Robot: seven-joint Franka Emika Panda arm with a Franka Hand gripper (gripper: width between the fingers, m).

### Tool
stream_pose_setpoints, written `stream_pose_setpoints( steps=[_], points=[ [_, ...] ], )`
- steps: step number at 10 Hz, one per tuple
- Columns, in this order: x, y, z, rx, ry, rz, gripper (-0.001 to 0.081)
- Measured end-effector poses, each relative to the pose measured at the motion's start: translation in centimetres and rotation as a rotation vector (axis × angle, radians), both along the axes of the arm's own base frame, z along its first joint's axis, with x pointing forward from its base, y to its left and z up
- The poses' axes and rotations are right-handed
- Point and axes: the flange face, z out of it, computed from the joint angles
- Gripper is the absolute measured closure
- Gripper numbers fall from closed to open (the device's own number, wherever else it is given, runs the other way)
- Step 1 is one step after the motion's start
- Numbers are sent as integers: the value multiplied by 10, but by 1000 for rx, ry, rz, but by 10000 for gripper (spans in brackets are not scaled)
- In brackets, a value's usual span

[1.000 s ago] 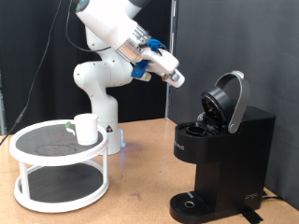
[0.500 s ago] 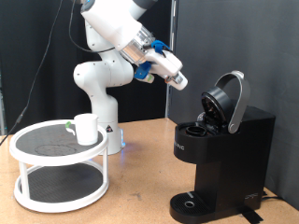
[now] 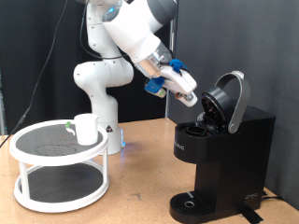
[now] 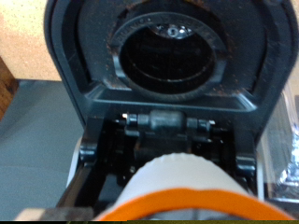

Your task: Make a cup of coffee with the keurig machine

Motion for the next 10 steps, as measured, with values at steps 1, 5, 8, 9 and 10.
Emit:
stream_pose_setpoints(
  steps=[1, 5, 8, 9, 10],
  points=[
    [3, 5, -6, -12, 0, -1, 467],
    [9, 20, -29, -48, 17, 9, 467],
    [10, 29, -46, -69, 31, 14, 467],
    [10, 31, -50, -72, 36, 17, 467],
    [8, 33, -53, -75, 40, 19, 467]
  ],
)
